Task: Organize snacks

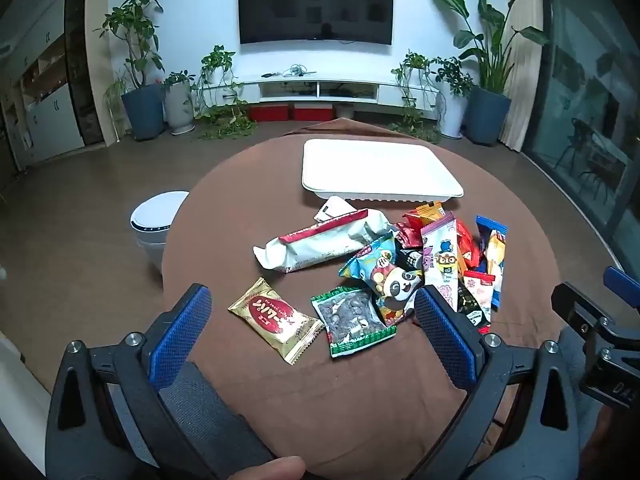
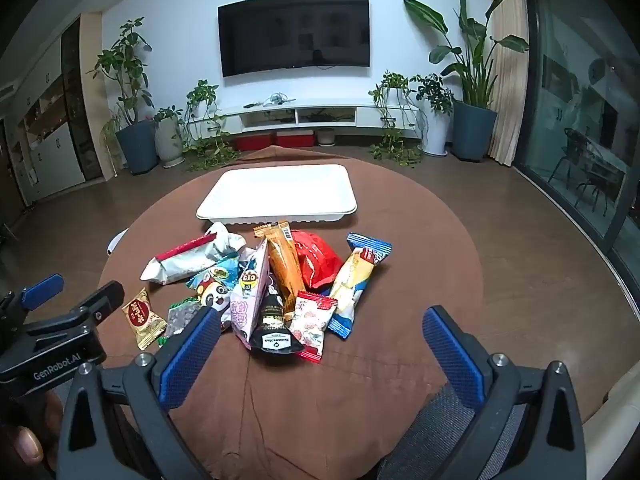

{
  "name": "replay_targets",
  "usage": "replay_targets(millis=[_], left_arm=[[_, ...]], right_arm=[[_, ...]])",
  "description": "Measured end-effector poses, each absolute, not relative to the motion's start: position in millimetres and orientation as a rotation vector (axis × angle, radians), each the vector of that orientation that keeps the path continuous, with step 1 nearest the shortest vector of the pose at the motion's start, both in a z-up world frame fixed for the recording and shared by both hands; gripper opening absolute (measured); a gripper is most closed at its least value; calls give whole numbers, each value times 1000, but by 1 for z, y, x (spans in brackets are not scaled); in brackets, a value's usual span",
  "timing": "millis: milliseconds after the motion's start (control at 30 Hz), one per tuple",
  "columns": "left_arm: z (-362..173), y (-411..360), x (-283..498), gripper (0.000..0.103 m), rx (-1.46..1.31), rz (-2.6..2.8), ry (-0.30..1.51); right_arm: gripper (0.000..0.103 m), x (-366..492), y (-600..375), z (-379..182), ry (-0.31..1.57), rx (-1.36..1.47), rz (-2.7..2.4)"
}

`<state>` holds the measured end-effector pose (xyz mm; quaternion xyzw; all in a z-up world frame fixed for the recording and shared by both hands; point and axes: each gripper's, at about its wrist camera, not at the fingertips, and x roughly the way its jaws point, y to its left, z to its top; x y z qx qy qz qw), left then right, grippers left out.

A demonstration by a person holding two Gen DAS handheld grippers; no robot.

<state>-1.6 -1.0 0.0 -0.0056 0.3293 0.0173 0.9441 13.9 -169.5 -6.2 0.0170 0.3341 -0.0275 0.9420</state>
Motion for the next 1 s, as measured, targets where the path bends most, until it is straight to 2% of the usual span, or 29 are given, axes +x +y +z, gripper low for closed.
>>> replay_targets(millis=[1000], left_arm=[[-11, -1, 0, 103, -19, 39, 714]], right_arm=[[103, 18, -168, -16, 727, 22, -67]])
